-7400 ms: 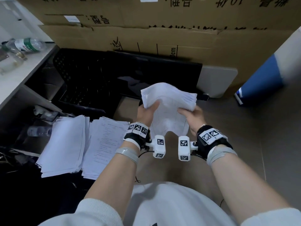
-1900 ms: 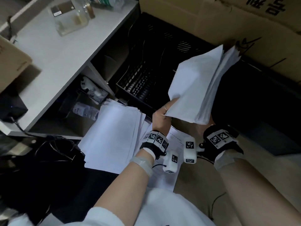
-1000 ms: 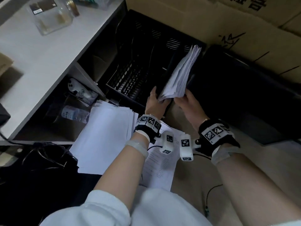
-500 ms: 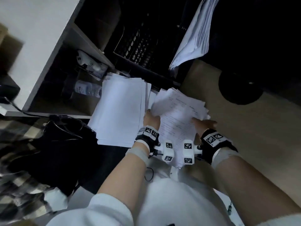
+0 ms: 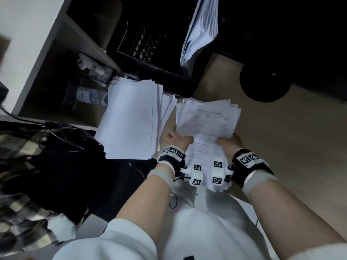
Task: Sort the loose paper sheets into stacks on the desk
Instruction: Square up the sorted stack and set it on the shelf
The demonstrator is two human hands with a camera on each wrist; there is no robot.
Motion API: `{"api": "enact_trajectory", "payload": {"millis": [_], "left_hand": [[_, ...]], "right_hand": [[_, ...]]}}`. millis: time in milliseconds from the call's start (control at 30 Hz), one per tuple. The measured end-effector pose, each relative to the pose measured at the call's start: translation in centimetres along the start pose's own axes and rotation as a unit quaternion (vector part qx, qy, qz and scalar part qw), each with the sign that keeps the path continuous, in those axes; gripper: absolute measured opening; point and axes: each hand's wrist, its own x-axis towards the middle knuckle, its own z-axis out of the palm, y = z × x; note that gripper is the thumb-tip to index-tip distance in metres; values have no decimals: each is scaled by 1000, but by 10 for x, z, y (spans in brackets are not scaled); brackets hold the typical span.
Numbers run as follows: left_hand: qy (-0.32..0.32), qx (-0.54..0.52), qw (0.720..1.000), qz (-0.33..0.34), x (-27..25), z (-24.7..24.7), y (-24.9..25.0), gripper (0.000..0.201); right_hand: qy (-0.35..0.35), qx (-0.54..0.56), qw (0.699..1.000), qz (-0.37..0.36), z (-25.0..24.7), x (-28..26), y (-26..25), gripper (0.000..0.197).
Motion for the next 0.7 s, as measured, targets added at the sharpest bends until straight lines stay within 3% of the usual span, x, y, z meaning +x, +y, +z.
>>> {"api": "enact_trajectory", "payload": {"millis": [133,233,267,367,533,633,700], "left_hand": [[-5,-106,994,17,-21,12,8,78],[-66,-115,991,25,-49,21,15,22],[-69,-112,990,45,-59,26,18,14],[-22,-189,971,147,-83,41,31,23],[45,-305,903,298,-130,44,67,27],[94,-258,887,370,-135,40,71,34],[94,-195,897,386,-130,39,67,50]], "right_hand": [[47,10,997,-62,-41,-26,-14,18],[66,14,992,-111,-74,-41,-25,11],[72,16,989,-128,-84,-45,-26,11],[89,44,978,-183,-114,-63,-36,11],[60,66,955,-284,-150,-98,-70,18],[98,54,938,-327,-167,-107,-75,9],[81,27,948,-307,-172,-97,-66,10]]}}
